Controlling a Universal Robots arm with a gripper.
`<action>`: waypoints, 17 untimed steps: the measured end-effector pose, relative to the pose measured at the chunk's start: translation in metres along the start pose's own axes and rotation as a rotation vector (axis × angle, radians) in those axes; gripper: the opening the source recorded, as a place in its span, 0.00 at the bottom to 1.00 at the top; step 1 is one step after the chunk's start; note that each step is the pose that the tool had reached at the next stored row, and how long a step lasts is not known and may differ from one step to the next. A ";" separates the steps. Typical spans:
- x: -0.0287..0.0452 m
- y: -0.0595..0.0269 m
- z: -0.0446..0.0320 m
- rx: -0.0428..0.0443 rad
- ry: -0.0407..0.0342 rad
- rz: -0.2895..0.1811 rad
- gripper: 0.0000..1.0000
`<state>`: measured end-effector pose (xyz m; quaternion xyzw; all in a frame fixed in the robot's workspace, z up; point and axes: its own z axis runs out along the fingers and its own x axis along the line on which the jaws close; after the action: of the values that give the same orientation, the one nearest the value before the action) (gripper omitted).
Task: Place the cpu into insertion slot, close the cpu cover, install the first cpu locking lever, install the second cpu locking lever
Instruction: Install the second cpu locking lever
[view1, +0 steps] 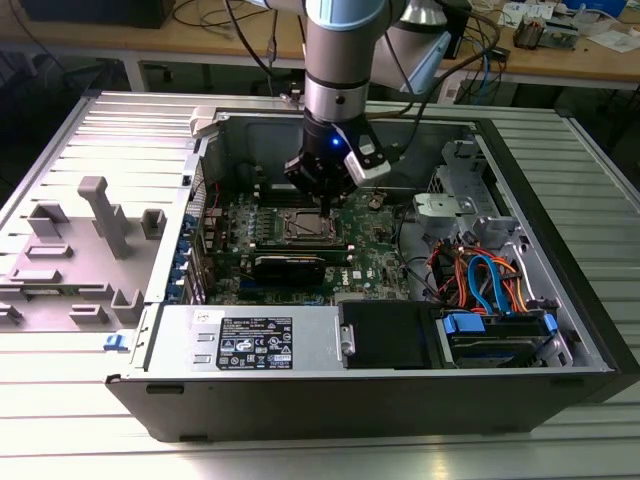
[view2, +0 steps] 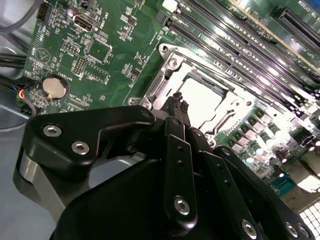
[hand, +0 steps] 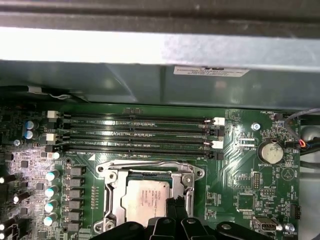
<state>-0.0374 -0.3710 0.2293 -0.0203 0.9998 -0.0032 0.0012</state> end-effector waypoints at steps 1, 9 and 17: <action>-0.0002 -0.0006 -0.0002 0.0002 0.0023 0.000 0.11; -0.0004 -0.0066 -0.0009 -0.0001 0.0138 0.000 0.11; -0.0002 -0.0122 -0.0013 -0.0003 0.0149 0.000 0.11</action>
<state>-0.0367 -0.3831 0.2307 -0.0203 0.9998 -0.0032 -0.0062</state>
